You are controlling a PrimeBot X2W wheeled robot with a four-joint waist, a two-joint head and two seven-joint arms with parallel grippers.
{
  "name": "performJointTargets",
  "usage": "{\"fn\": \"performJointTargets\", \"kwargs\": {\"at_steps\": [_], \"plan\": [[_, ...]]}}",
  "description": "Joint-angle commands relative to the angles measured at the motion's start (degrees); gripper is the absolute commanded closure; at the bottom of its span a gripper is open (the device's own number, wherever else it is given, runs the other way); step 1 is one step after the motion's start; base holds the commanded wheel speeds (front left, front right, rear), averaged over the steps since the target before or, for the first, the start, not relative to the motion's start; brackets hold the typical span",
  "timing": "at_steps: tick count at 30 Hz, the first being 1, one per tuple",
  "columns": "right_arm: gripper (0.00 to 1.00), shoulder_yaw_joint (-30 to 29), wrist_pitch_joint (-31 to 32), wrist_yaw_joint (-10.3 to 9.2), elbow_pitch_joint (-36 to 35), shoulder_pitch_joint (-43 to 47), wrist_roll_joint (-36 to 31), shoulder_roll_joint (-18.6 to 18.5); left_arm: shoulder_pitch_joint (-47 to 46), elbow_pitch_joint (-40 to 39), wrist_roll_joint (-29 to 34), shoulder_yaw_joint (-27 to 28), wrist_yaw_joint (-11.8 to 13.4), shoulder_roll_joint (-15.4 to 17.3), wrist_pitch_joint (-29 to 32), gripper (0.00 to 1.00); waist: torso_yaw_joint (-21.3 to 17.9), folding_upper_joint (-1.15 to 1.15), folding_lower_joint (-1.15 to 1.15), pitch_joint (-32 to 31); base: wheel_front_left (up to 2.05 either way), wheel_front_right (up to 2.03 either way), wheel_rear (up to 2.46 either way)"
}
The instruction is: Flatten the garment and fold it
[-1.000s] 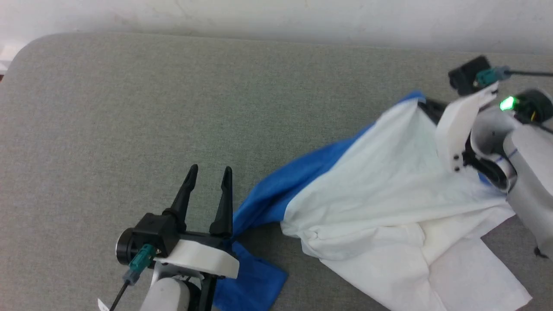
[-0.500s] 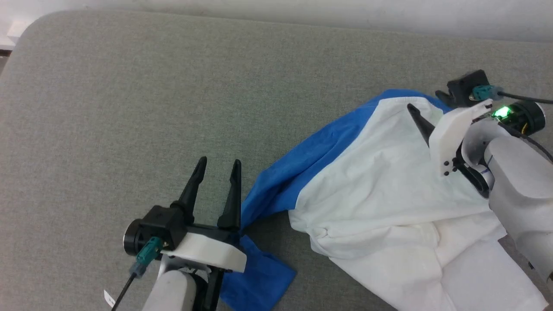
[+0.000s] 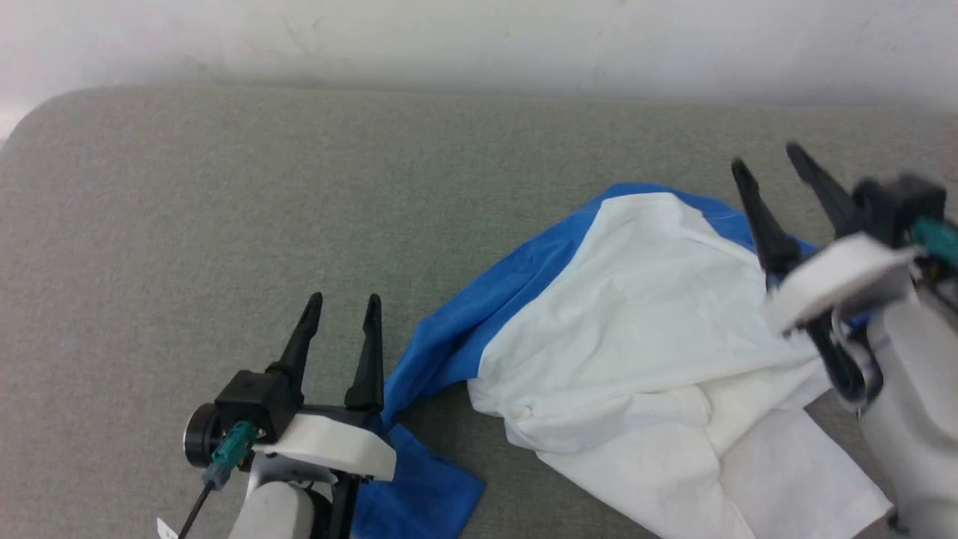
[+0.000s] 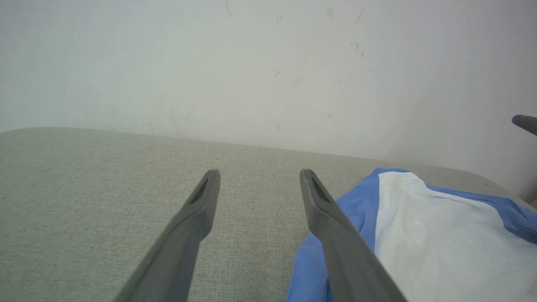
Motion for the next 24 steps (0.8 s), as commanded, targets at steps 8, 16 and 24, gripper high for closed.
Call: {"fn": "performJointTargets", "kwargs": {"at_steps": [8, 16, 24], "plan": [[0.0, -13.1, 1.2, -0.04, -20.0, 24.1, -8.1, 5.9, -1.1, 3.9, 0.8, 1.1, -1.3, 1.6, 0.4, 0.0, -5.4, -0.01, 0.01, -3.8, 0.0, 0.0, 0.0], [0.0, -17.9, 6.8, -0.04, -35.1, 34.4, -12.0, 12.4, -14.7, 11.5, 0.0, -2.8, -5.1, 2.6, 10.4, 0.0, -8.8, -0.01, 0.01, -0.7, 0.0, 0.0, 0.0], [0.0, -17.4, 8.7, -0.04, -39.9, 35.4, -12.9, 14.6, -28.1, 26.0, -3.1, -7.8, -7.2, 2.9, 22.3, 0.0, -12.2, -0.01, 0.01, 2.5, 0.0, 0.0, 0.0]]}}
